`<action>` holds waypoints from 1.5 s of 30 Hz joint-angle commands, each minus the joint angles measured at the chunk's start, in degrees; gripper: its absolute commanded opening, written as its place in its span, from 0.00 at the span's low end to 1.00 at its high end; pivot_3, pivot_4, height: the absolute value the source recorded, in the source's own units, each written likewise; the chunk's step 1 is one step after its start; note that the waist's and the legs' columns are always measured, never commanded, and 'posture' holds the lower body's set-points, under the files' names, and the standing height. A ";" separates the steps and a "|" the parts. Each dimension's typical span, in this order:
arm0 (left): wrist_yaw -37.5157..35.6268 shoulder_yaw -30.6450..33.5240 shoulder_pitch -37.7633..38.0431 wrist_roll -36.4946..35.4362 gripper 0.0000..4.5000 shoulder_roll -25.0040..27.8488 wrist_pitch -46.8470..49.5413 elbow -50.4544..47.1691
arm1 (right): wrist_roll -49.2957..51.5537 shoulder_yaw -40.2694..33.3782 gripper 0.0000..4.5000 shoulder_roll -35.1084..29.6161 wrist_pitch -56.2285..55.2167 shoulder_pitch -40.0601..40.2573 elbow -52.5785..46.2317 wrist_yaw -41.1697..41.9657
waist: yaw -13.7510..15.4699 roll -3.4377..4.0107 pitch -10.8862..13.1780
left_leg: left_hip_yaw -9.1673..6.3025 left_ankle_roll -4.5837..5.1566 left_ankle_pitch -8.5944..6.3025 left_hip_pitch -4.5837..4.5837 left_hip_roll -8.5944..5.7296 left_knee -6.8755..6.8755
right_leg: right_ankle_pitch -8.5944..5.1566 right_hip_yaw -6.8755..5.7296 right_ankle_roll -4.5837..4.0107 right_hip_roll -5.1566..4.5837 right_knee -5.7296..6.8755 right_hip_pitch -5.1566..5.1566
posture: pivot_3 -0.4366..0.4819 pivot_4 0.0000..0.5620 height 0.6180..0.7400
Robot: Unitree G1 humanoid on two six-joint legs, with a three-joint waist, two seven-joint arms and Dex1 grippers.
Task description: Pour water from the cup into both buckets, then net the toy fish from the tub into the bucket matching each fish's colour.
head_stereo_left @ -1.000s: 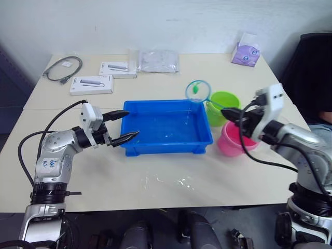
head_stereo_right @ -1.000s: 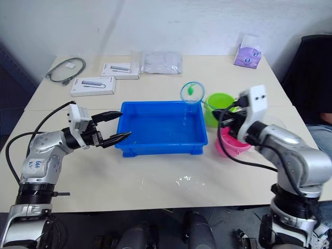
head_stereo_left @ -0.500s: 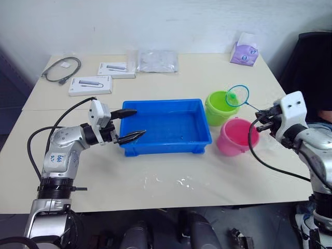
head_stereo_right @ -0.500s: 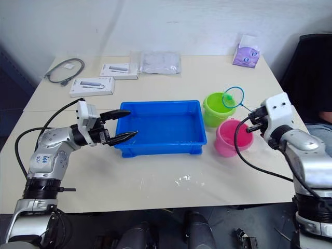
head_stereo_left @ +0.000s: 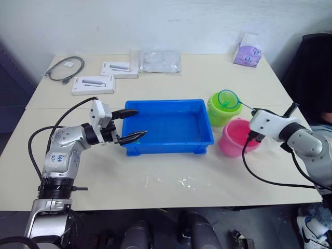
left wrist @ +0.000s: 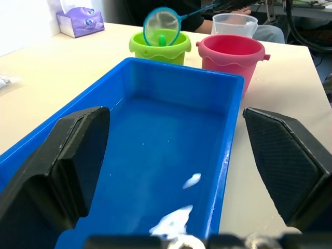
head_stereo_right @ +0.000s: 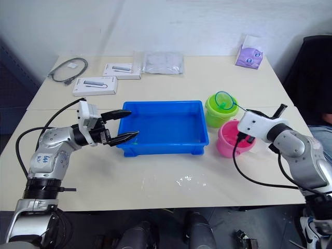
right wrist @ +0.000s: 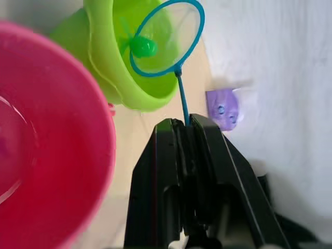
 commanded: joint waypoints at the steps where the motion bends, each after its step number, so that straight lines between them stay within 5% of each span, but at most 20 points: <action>1: 0.28 0.74 -1.09 0.04 0.98 -0.21 -1.65 -1.68 | -5.34 -1.56 0.00 -1.49 -6.28 -0.82 2.04 -5.57 | -0.01 0.00 0.00 | 0.00 -0.01 0.01 0.00 0.00 0.00 | 0.00 0.00 0.00 0.00 0.00 0.00 | 0.48 0.27 1.00; 5: 0.09 0.39 -1.21 0.34 0.98 -0.09 -2.20 -1.28 | -7.31 -2.43 0.00 -0.80 -11.77 -1.73 3.25 -8.89 | -0.10 0.00 0.00 | 0.01 -0.05 0.03 0.01 0.01 0.00 | 0.00 0.02 0.00 0.01 0.00 0.00 | 0.48 0.27 1.00; 8: -0.30 1.07 -0.87 0.13 0.98 0.44 -2.66 -0.66 | 4.88 -5.90 0.00 4.45 -6.88 -2.33 0.43 -2.89 | -0.22 0.00 0.00 | 0.00 -0.06 0.04 0.01 0.03 0.00 | 0.00 0.01 0.00 0.04 0.00 0.01 | 0.48 0.27 1.00; 13: -5.28 4.65 2.33 -3.26 0.98 3.57 -2.57 -0.62 | 38.72 -7.65 0.00 14.56 19.42 -7.47 -13.83 14.05 | -0.74 0.05 0.03 | 0.00 -0.07 0.04 0.08 0.11 0.03 | 0.00 0.05 -0.01 0.13 0.09 0.05 | 0.48 0.27 1.00; 16: -8.72 5.40 4.56 -2.87 0.98 7.14 -2.87 -0.29 | 44.83 -3.72 0.00 14.95 34.89 -8.84 -19.56 16.75 | -0.41 0.09 0.05 | -0.09 -0.07 0.04 0.09 0.14 0.02 | -0.05 -0.03 -0.10 0.10 0.17 0.04 | 0.48 0.27 1.00; 22: -11.44 6.74 5.74 -1.09 0.98 14.13 -2.25 1.88 | 44.67 6.01 0.00 18.63 53.37 -15.98 -20.75 14.14 | 0.23 0.06 0.04 | -0.20 0.07 -0.04 0.00 0.01 0.11 | -0.05 -0.13 -0.10 -0.14 0.04 0.03 | 0.48 0.27 1.00; 31: -11.71 5.96 7.99 2.23 0.98 19.43 -1.78 1.89 | 32.49 21.70 0.00 27.53 51.43 -26.75 -4.19 15.50 | -0.51 0.07 0.04 | -0.19 0.05 -0.04 -0.14 0.00 0.03 | -0.05 -0.23 -0.10 -0.11 0.08 -0.06 | 0.48 0.27 1.00; 45: -10.64 6.43 10.47 2.84 0.98 18.28 -2.81 0.41 | 34.45 21.11 0.00 35.52 55.93 -35.43 7.11 27.61 | -0.70 0.06 0.04 | -0.16 0.05 -0.04 -0.21 0.03 0.04 | -0.05 -0.21 -0.09 -0.05 0.14 -0.16 | 0.48 0.27 1.00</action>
